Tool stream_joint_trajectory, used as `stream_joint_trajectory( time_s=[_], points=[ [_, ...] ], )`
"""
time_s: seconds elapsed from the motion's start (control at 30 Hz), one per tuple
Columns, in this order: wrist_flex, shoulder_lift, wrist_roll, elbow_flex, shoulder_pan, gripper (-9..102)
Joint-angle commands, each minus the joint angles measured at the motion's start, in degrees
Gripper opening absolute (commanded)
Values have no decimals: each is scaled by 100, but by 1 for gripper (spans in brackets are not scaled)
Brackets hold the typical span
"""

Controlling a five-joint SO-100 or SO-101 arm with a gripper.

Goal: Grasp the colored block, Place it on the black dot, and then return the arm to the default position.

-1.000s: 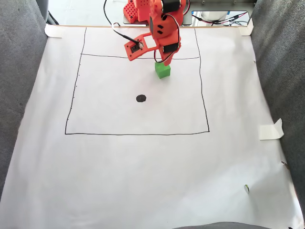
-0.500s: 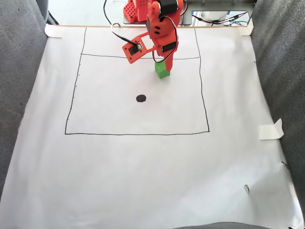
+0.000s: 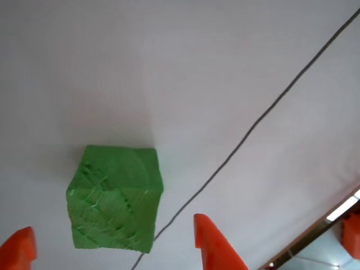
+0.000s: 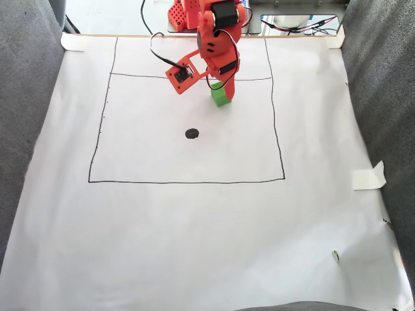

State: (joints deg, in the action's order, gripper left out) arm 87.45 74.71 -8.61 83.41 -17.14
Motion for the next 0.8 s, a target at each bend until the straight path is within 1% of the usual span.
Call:
stream_joint_trajectory(
  time_s=[0.0,0.13,0.3,0.57,0.77],
  points=[
    [35,26,-79,26,9,42],
    [18,18,-132,53,26,42],
    [-18,-44,-149,88,0,35],
    [-114,-167,-158,167,-26,34],
    [-343,-343,-158,167,26,35]
  ],
)
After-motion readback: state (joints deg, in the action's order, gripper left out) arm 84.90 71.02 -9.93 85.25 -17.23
